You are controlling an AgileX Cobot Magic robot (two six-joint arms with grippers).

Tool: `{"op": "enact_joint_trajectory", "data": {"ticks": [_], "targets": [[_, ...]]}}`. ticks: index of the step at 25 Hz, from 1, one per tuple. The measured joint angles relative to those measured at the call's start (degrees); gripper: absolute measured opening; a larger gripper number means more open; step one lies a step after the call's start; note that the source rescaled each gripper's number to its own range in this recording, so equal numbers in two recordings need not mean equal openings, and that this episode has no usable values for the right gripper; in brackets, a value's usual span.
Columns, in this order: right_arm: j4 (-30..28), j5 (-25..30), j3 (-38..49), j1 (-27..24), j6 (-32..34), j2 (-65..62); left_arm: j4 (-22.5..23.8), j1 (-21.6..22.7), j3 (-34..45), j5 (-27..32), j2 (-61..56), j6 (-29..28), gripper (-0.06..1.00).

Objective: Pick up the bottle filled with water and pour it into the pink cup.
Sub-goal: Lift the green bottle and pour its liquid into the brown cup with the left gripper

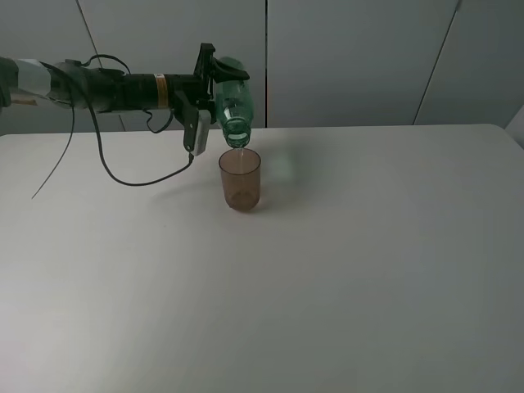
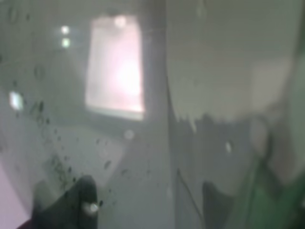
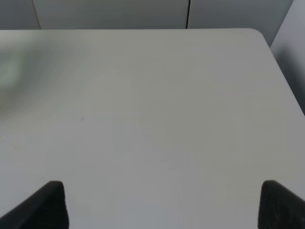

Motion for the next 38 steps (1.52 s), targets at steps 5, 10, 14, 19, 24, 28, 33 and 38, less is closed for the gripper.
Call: {"op": "enact_joint_trajectory", "data": {"ticks": [5, 10, 14, 19, 24, 28, 33, 38], "targets": [[0.00, 0.00, 0.00, 0.00, 0.00, 0.00, -0.99, 0.00, 0.00, 0.00, 0.00, 1.69, 0.00], [0.00, 0.00, 0.00, 0.00, 0.00, 0.00, -1.42, 0.00, -0.25, 0.00, 0.00, 2.92, 0.01], [0.00, 0.00, 0.00, 0.00, 0.00, 0.00, -1.67, 0.00, -1.67, 0.00, 0.00, 3.16, 0.01], [0.00, 0.00, 0.00, 0.00, 0.00, 0.00, -1.66, 0.00, -2.38, 0.00, 0.00, 3.16, 0.01], [0.00, 0.00, 0.00, 0.00, 0.00, 0.00, -0.86, 0.00, -2.38, 0.00, 0.00, 3.43, 0.01], [0.00, 0.00, 0.00, 0.00, 0.00, 0.00, -0.38, 0.00, -2.38, 0.00, 0.00, 4.31, 0.01], [0.00, 0.00, 0.00, 0.00, 0.00, 0.00, 0.06, 0.00, -2.38, 0.11, 0.00, 6.02, 0.01], [0.00, 0.00, 0.00, 0.00, 0.00, 0.00, 0.28, 0.00, -2.38, 0.19, 0.00, 7.72, 0.01]]}}
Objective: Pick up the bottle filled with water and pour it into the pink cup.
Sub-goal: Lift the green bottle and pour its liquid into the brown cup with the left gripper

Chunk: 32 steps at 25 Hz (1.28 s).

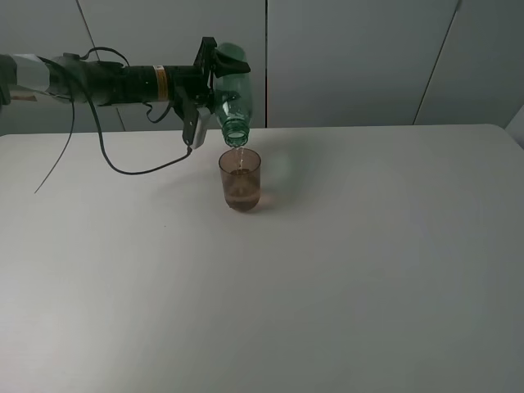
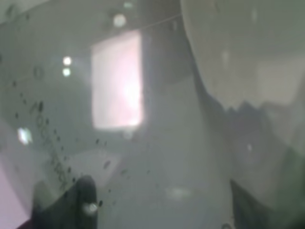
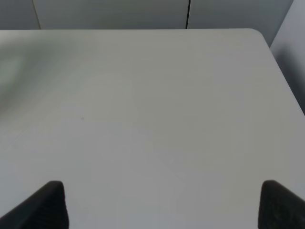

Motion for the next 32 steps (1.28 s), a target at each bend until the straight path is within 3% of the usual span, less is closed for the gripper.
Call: {"op": "enact_joint_trajectory", "data": {"ticks": [32], "targets": [[0.00, 0.00, 0.00, 0.00, 0.00, 0.00, -0.18, -1.29, -0.13, -1.10, -0.73, 4.79, 0.01]]}}
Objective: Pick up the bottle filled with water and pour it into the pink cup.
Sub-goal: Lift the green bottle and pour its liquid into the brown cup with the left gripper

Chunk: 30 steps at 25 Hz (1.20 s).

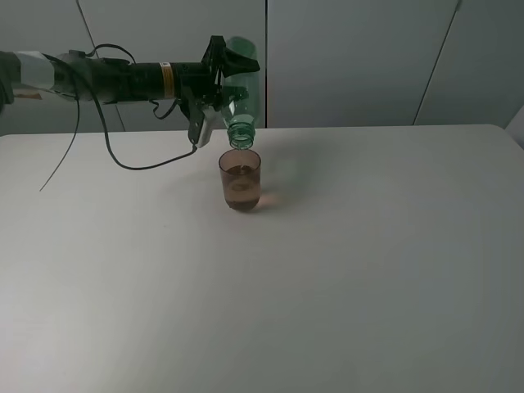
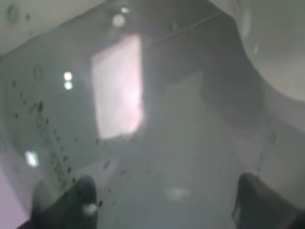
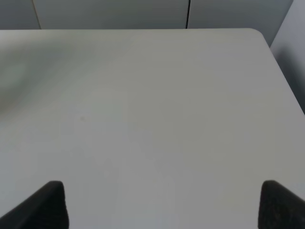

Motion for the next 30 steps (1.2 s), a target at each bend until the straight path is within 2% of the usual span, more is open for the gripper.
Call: {"op": "enact_joint_trajectory", "data": {"ticks": [26, 30], "targets": [[0.00, 0.00, 0.00, 0.00, 0.00, 0.00, 2.05, -0.88, 0.00, 1.01, -0.87, 3.80, 0.01], [0.00, 0.00, 0.00, 0.00, 0.00, 0.00, 2.10, -0.88, 0.00, 1.01, -0.87, -0.36, 0.01]]}}
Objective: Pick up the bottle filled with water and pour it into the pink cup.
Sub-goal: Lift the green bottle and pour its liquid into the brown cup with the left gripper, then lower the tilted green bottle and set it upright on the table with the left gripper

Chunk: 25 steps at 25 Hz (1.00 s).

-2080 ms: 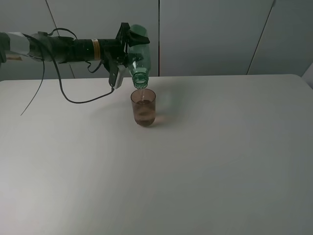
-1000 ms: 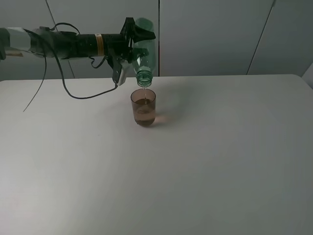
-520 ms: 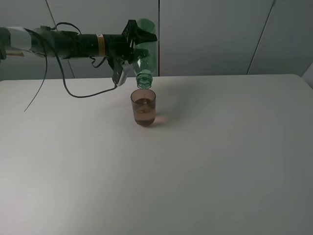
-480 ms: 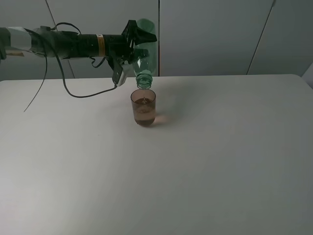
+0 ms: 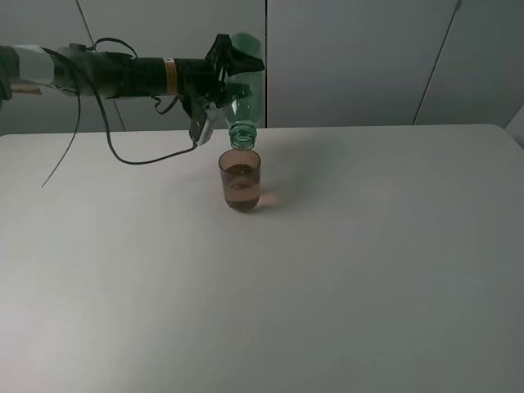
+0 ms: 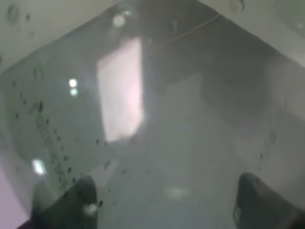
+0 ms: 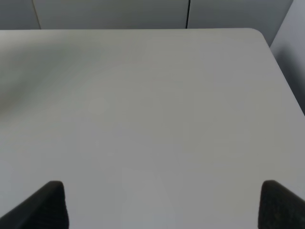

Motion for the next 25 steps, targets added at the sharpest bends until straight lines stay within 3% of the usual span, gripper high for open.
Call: {"op": "enact_joint_trajectory", "data": {"ticks": [6, 9, 13, 19, 22, 25], "targets": [[0.00, 0.00, 0.00, 0.00, 0.00, 0.00, -1.10, 0.11, 3.10, 1.37, -0.68, -6.43, 0.01], [0.00, 0.00, 0.00, 0.00, 0.00, 0.00, -1.60, 0.60, 5.91, 2.13, -2.00, -13.72, 0.01], [0.00, 0.00, 0.00, 0.00, 0.00, 0.00, -3.18, 1.32, 8.91, 4.52, -5.26, -32.98, 0.01], [0.00, 0.00, 0.00, 0.00, 0.00, 0.00, -6.98, 1.57, 12.32, 9.26, -10.47, -71.13, 0.01], [0.00, 0.00, 0.00, 0.00, 0.00, 0.00, -9.61, 1.57, 13.61, 10.62, -11.45, -87.20, 0.01], [0.00, 0.00, 0.00, 0.00, 0.00, 0.00, -14.88, 1.57, 15.27, 11.56, -11.45, -97.15, 0.01]]}}
